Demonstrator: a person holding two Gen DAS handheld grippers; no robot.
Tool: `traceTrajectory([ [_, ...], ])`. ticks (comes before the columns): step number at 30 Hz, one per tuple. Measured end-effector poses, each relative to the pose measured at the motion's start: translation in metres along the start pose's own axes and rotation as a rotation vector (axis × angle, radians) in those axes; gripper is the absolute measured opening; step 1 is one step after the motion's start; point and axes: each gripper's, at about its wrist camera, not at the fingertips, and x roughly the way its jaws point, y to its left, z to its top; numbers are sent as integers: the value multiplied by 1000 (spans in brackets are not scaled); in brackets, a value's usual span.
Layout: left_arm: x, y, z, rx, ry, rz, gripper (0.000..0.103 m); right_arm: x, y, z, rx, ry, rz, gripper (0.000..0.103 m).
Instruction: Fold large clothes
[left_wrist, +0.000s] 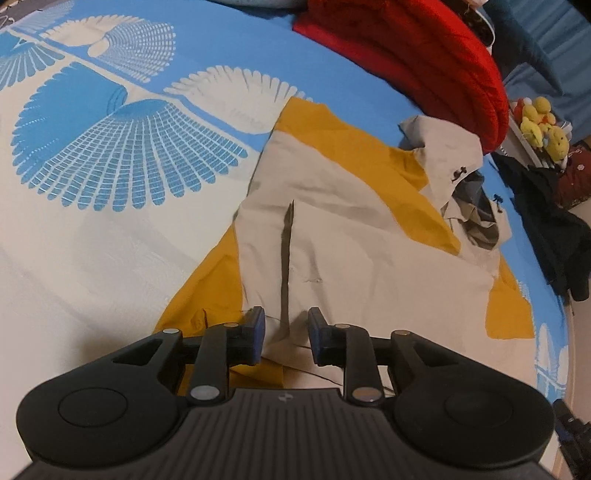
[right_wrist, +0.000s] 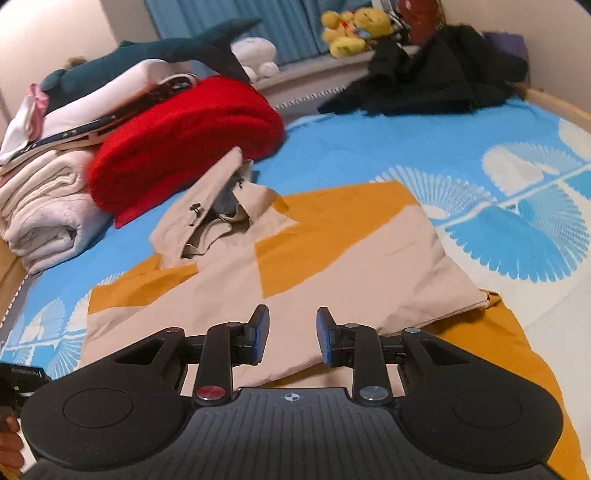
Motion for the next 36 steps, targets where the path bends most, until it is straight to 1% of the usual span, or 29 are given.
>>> traceTrajectory([
  [4, 8, -3, 0, -1, 3, 16, 29, 6, -6, 6, 20, 16, 4, 29],
  [6, 10, -5, -1, -2, 3, 21, 29, 10, -9, 6, 23, 39, 3, 29],
  [8, 11, -7, -1, 2, 1, 26, 29, 17, -14, 5, 41, 67, -17, 29],
  [14, 12, -9, -1, 10, 3, 40, 28, 31, -28, 2, 141, 139, -26, 29],
  [18, 11, -5, 0, -16, 8, 33, 28, 38, -35, -1, 210, 176, -32, 29],
  [21, 9, -4, 1, -32, 5, 32, 28, 40, -38, -3, 237, 192, -34, 29],
  [24, 12, -9, 0, -4, 17, 19, 28, 43, -38, -3, 240, 196, -42, 29],
  [25, 14, -11, -1, 10, 26, 11, 25, 43, -38, -3, 239, 197, -43, 29],
  [26, 14, -13, -3, 21, 24, 8, 12, 44, -38, -3, 241, 197, -44, 29],
  [27, 11, -16, -3, 36, 3, 12, 3, 45, -39, -2, 244, 197, -44, 29],
  [28, 5, -21, -2, 70, -36, 14, 3, 46, -39, -2, 248, 196, -45, 29],
  [30, -15, -35, 0, 157, -159, 24, 1, 47, -41, -2, 258, 196, -47, 29],
  [31, -24, -39, 1, 179, -216, 30, 1, 48, -42, -1, 266, 198, -45, 29],
  [32, -30, -41, 2, 188, -249, 34, 1, 49, -43, -1, 272, 199, -45, 29],
  [33, -31, -41, 2, 185, -256, 37, 2, 49, -44, -1, 278, 201, -43, 29],
  [34, -28, -39, 3, 173, -239, 40, 4, 50, -45, -2, 284, 203, -43, 29],
  [35, -21, -36, 3, 158, -202, 48, 9, 50, -47, -2, 289, 205, -43, 29],
  [36, -14, -33, 3, 147, -158, 60, 12, 51, -49, -2, 294, 207, -45, 29],
])
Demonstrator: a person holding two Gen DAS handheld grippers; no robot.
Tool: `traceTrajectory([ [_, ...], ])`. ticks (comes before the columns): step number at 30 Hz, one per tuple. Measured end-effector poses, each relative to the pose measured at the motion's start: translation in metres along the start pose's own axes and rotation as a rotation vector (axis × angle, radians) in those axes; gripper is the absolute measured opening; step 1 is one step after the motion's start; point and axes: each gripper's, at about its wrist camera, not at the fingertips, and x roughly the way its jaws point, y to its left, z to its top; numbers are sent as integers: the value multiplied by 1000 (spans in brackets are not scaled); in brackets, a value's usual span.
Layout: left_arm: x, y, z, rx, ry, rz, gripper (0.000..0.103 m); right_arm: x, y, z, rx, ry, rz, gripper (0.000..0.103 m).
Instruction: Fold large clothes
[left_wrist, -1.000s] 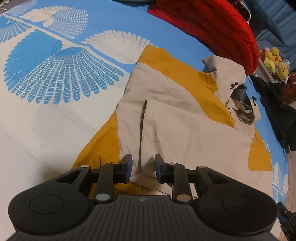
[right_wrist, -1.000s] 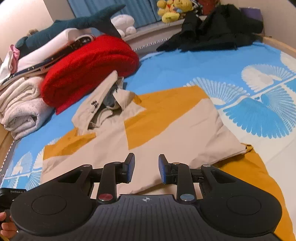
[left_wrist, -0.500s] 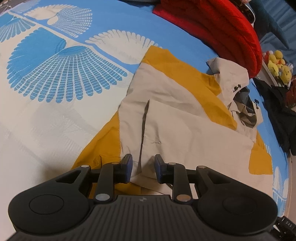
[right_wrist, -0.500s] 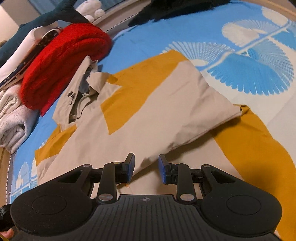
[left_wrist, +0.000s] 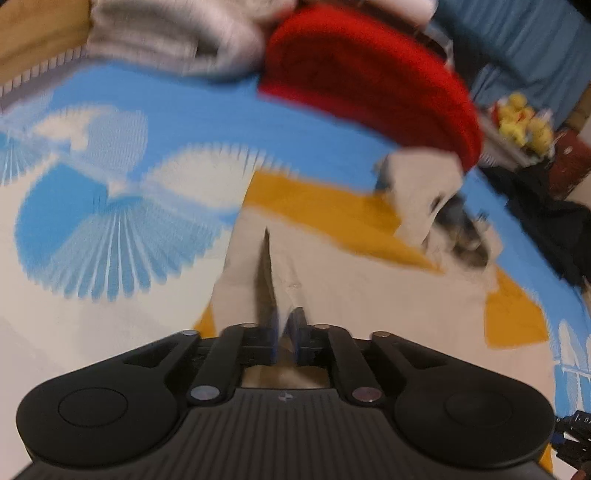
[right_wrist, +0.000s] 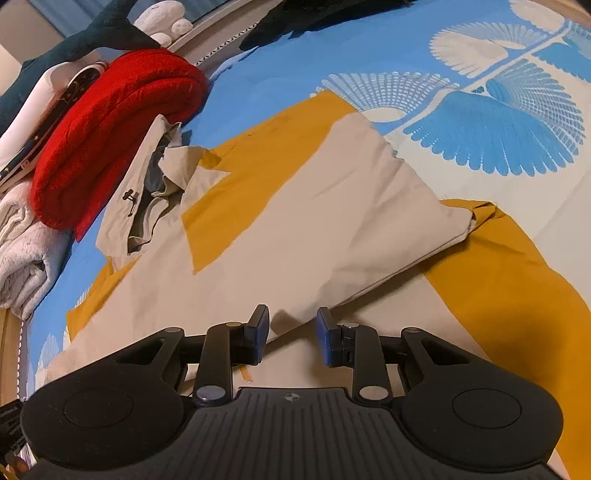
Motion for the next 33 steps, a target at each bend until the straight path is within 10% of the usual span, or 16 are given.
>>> traceTrajectory([
  [12, 3, 3, -4, -32, 31, -33, 12, 14, -34, 13, 178, 19, -9, 29],
  [17, 2, -3, -3, -17, 24, -58, 12, 15, -50, 15, 276, -11, 29, 1],
  [25, 11, -8, -6, 8, 56, -68, 12, 15, -54, 13, 329, 12, -49, 12],
  [33, 30, 0, -11, 12, 125, 57, 13, -14, 1, 2, 36, -104, -89, 13],
])
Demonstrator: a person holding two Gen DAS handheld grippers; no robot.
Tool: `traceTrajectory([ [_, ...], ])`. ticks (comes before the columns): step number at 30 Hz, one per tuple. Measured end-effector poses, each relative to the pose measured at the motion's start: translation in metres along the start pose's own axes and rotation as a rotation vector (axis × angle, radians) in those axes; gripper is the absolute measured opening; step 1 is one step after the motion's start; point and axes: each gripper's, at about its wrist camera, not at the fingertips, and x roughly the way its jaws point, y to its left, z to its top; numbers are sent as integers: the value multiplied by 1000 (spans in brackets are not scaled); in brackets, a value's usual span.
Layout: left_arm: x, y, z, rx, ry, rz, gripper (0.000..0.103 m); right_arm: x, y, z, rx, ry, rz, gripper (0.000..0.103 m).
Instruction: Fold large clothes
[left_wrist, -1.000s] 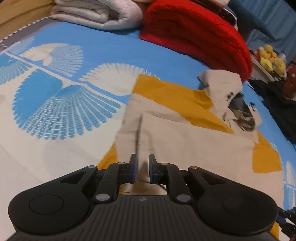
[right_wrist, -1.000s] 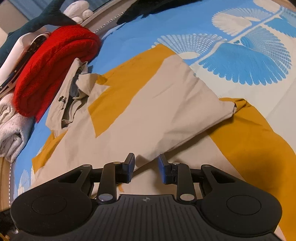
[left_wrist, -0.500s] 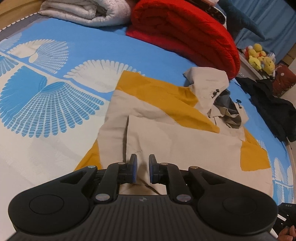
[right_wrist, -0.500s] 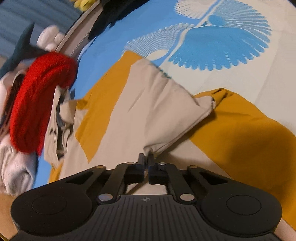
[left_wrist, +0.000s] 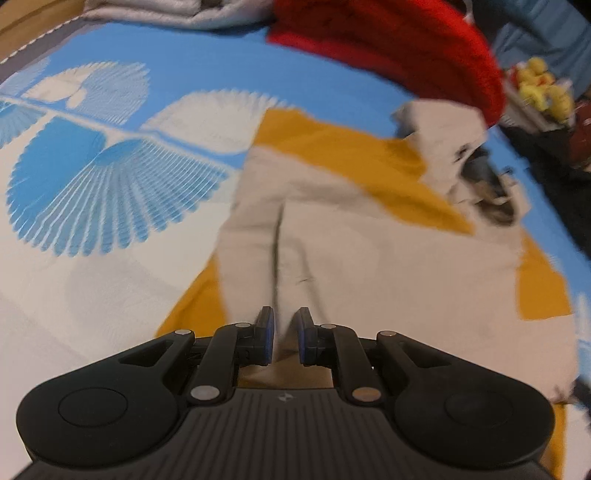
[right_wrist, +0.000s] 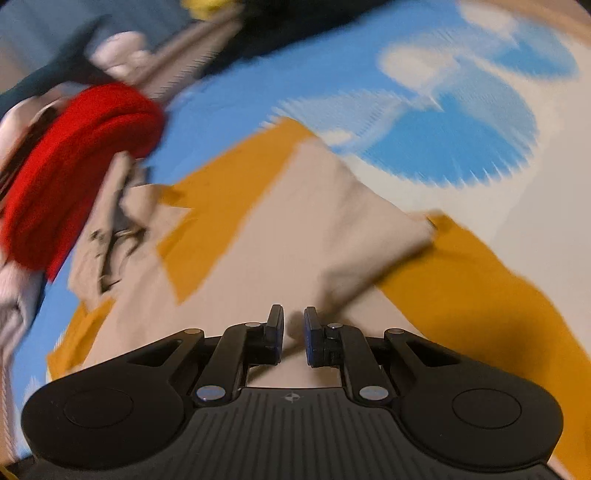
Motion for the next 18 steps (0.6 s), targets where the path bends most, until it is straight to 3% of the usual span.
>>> traceTrajectory([
  [4, -6, 0, 1, 9, -20, 5, 13, 2, 15, 4, -139, -50, 69, 18],
  [7, -12, -4, 3, 30, -56, -6, 14, 15, -2, 12, -74, 11, 18, 21],
  [10, -5, 1, 2, 1, -20, 2, 15, 23, -15, 14, -14, 53, -28, 21],
  [18, -13, -5, 1, 35, -45, 12, 15, 12, 2, 13, -91, -24, 12, 22],
])
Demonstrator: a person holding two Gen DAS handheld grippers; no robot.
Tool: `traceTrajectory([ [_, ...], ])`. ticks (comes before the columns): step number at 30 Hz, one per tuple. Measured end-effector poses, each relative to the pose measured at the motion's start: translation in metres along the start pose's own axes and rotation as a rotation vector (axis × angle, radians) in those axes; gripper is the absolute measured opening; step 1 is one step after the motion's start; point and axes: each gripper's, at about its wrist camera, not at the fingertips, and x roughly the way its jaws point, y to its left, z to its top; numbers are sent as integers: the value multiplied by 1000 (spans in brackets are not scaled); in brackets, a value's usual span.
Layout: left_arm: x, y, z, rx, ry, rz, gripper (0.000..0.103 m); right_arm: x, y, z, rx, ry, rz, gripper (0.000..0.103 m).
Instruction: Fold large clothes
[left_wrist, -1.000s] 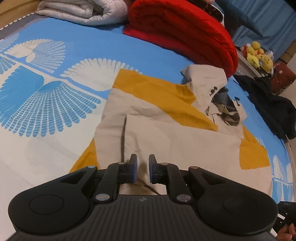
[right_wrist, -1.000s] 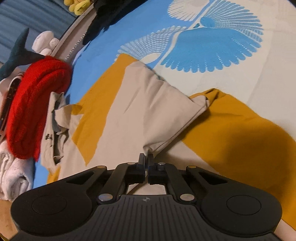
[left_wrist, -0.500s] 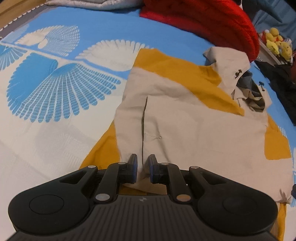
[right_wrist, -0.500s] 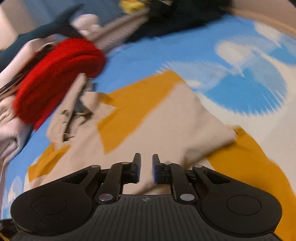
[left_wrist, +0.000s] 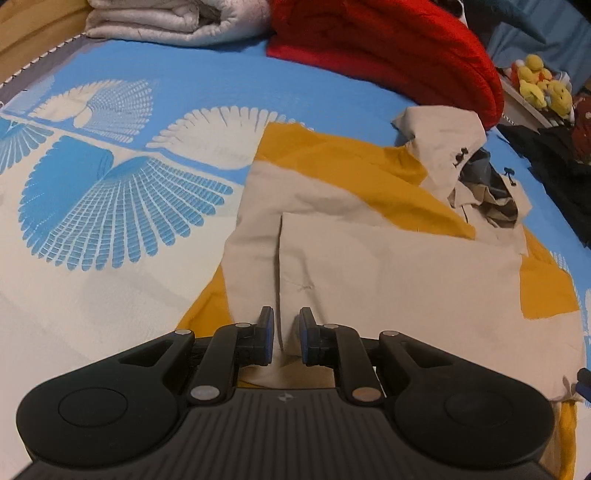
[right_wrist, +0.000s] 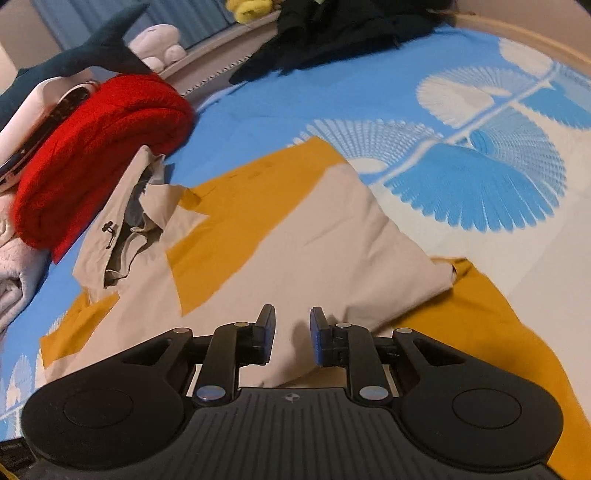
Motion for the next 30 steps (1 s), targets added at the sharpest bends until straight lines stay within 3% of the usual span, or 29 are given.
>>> traceTrajectory([
  [3, 4, 3, -1, -14, 22, 6, 15, 12, -14, 0, 59, 59, -19, 22],
  [6, -4, 2, 1, -7, -5, -5, 16, 25, -26, -2, 100, 135, -94, 22],
  [11, -23, -5, 3, 15, -65, -16, 40, 0, -14, 7, 73, 42, -54, 24],
  [24, -88, -54, -25, 167, -219, -119, 43, -96, 8, 8, -192, -249, 43, 24],
  [30, -101, -82, -49, 251, -268, -118, 43, -125, 13, -6, -287, -290, 93, 24],
])
